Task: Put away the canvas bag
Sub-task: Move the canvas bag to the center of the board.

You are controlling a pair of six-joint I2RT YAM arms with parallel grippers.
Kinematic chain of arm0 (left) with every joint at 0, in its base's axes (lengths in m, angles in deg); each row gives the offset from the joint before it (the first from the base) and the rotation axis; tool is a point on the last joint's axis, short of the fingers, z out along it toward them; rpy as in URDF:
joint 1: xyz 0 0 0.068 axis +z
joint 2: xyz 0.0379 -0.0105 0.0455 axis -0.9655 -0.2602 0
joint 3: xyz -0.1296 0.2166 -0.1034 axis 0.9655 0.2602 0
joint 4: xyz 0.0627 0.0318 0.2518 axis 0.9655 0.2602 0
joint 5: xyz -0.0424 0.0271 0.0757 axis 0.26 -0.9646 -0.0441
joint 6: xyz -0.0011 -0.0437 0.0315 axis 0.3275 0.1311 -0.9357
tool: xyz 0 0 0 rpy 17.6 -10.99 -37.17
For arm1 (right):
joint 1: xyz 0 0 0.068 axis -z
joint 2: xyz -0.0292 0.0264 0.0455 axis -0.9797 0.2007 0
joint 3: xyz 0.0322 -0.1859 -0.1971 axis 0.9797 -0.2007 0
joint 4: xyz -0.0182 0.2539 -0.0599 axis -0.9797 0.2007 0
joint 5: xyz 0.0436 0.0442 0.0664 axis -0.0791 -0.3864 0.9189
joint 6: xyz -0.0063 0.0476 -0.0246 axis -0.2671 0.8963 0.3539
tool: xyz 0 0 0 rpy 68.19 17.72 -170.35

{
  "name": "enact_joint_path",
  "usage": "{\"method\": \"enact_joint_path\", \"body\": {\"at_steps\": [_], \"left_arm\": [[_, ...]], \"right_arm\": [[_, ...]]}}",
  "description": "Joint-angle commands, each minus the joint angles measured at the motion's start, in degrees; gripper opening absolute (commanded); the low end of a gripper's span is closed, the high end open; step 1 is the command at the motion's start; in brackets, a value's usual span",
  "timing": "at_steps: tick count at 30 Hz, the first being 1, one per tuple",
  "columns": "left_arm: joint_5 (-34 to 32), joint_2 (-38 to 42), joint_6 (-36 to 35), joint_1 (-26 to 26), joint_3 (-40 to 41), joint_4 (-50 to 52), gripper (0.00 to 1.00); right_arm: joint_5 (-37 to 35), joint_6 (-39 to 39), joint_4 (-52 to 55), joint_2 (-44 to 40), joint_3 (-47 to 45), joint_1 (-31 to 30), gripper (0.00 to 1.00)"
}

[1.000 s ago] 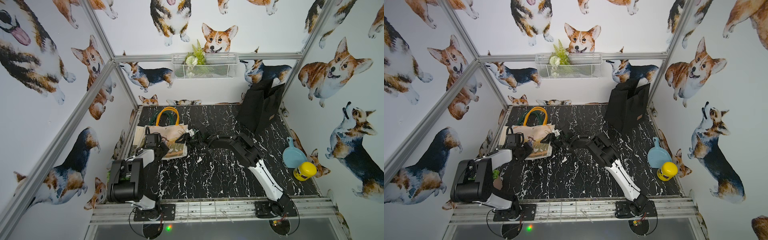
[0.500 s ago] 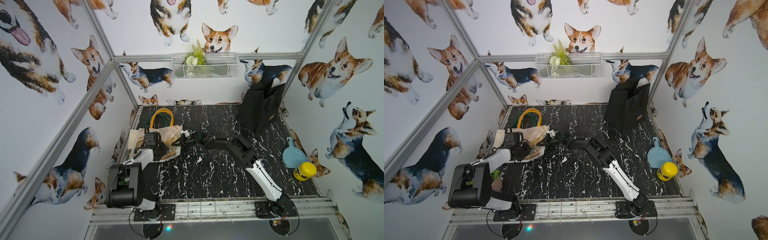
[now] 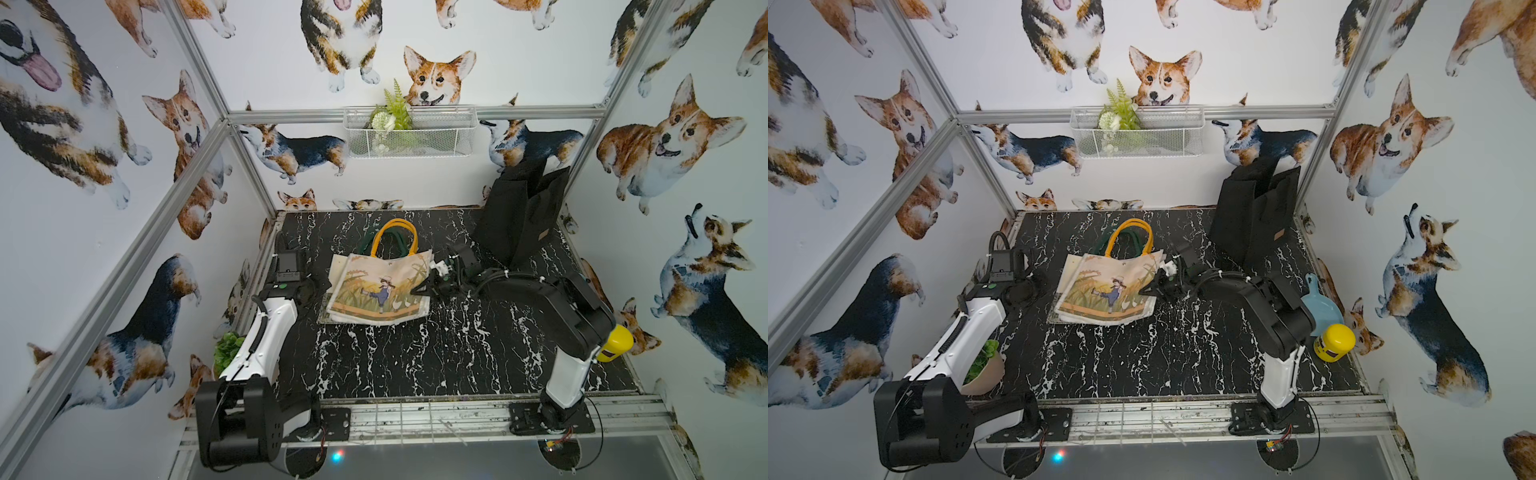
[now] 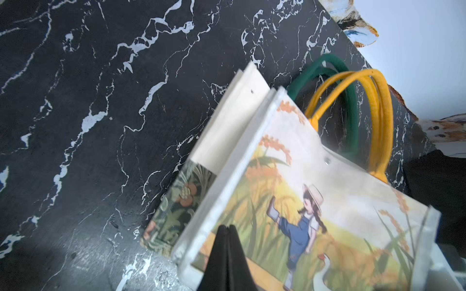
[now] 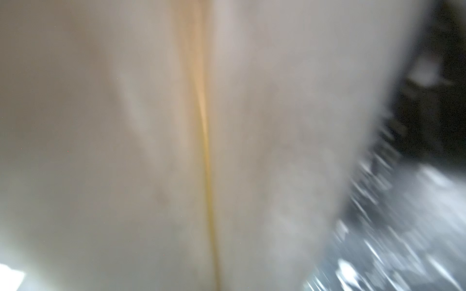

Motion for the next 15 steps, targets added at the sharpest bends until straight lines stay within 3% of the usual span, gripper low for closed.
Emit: {"method": "enact_joint_path", "body": {"at_steps": [1, 4, 9, 13, 15], "left_arm": [[2.22, 1.03, 0.46, -0.12, 0.45, 0.98, 0.00], [4.94, 1.62, 0.38, -1.30, 4.25, -1.12, 0.00], [7.43, 0.39, -0.69, -8.74, 5.18, -0.73, 0.04], [10.84, 2.28, 0.89, -14.34, 9.47, -1.87, 0.18], [11.33, 3.87, 1.96, -15.78, 12.08, -2.37, 0.25]], "right_arm": [[-3.90, -21.26, 26.98, -12.45, -5.97, 0.69, 0.00], [-7.38, -23.95, 34.20, -22.27, -11.56, 0.67, 0.00], [-12.42, -24.50, 41.58, -34.56, -17.86, 1.31, 0.00], [-13.91, -24.27, 43.35, -37.11, -20.81, 4.19, 0.00], [-13.83, -23.94, 43.07, -36.27, -21.97, 5.85, 0.21]]}}
